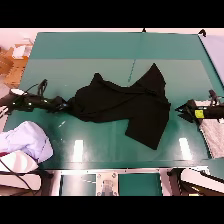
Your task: Fold the shirts.
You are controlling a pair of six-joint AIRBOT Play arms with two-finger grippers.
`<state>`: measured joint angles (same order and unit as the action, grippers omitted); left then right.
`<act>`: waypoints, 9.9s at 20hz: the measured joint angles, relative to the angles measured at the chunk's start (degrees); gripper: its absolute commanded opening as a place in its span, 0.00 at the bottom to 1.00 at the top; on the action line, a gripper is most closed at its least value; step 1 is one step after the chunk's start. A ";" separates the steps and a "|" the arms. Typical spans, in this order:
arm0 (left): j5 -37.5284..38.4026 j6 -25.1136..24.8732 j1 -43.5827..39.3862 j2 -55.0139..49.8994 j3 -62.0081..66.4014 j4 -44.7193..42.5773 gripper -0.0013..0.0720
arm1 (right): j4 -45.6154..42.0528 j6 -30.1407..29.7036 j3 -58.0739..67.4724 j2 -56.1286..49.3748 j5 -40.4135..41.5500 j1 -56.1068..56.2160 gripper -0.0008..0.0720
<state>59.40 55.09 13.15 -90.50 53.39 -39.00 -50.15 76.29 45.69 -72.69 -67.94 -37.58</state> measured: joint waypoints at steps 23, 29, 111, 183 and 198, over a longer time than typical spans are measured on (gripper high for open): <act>12.81 -1.03 1.09 4.24 12.63 -1.38 0.04 | 18.49 -13.79 8.17 -12.00 -2.12 6.05 0.03; 10.01 1.25 1.09 25.59 35.39 8.11 0.05 | 26.99 -10.80 36.81 9.11 -6.73 5.22 0.03; -24.63 39.17 -27.04 41.24 -39.91 -0.07 0.75 | -12.17 5.62 -14.82 17.35 4.09 -16.15 0.40; -32.52 16.39 -11.91 41.35 -41.05 20.57 0.67 | -2.78 2.56 -28.11 15.15 7.69 1.79 0.03; -30.25 16.41 -10.69 28.48 -36.48 16.15 0.11 | -2.45 2.54 -28.13 15.15 7.80 1.79 0.03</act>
<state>29.15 71.50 2.46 -62.02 16.91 -22.85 -52.60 78.83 17.56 -57.54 -60.14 -35.79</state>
